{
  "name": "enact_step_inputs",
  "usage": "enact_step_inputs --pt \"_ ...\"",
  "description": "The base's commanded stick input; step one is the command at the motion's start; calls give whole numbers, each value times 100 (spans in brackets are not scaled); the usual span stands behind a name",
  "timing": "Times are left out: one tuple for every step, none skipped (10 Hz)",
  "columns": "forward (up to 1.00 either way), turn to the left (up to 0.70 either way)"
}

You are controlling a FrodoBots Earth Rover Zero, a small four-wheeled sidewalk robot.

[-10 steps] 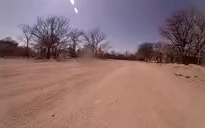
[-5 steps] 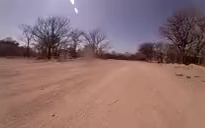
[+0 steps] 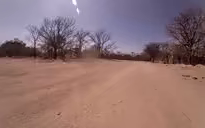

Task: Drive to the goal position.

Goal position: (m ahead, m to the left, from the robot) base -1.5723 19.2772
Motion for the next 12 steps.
enact_step_inputs --pt "0 45" --pt "0 45" --pt "0 45" --pt "0 45" --pt "0 45" --pt "0 45" --pt "0 45" --pt "0 45" --pt "0 45" --pt "0 45" --pt "0 45" --pt "0 45"
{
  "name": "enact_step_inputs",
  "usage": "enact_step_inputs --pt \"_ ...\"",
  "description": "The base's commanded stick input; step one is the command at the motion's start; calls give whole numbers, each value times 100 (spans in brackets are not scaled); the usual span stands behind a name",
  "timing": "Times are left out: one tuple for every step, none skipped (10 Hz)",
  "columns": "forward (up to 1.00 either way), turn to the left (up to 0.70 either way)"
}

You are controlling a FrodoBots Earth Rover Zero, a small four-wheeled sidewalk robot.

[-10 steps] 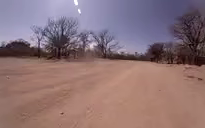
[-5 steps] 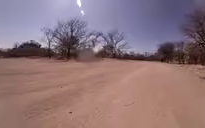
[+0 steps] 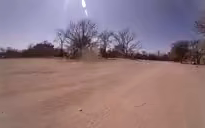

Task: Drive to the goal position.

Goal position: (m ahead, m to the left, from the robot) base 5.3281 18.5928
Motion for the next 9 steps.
enact_step_inputs --pt "0 45" --pt "0 45" --pt "0 45" --pt "0 45" --pt "0 45" --pt "0 45" --pt "0 45" --pt "0 45" --pt "70 27"
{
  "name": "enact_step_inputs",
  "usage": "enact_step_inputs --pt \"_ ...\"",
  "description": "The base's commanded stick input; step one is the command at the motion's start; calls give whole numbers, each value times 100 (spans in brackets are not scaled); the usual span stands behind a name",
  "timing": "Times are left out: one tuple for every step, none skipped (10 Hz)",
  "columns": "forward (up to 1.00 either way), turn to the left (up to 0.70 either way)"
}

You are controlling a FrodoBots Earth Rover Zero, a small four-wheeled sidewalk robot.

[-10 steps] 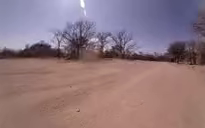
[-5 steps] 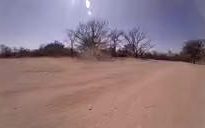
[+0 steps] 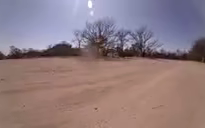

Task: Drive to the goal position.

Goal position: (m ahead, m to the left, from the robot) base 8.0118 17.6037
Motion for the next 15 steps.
enact_step_inputs --pt "70 27" --pt "70 0" --pt "70 0" --pt "70 0" --pt "70 0" --pt "70 0" --pt "70 0" --pt "70 0" --pt "70 0" --pt "70 0" --pt "70 0" --pt "70 0" --pt "70 5" --pt "70 18" --pt "70 27"
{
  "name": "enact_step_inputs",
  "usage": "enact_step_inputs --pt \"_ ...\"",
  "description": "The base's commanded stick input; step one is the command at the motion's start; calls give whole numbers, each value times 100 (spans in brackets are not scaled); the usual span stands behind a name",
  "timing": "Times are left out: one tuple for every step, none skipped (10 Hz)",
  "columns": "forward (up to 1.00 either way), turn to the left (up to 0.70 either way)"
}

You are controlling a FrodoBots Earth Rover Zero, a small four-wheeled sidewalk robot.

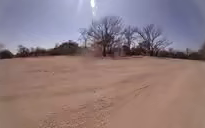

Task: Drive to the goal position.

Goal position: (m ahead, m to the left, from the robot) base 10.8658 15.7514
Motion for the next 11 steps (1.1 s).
enact_step_inputs --pt "70 27" --pt "70 27" --pt "70 27" --pt "70 27" --pt "70 27" --pt "70 27" --pt "70 27" --pt "70 27" --pt "70 27" --pt "70 27" --pt "70 27"
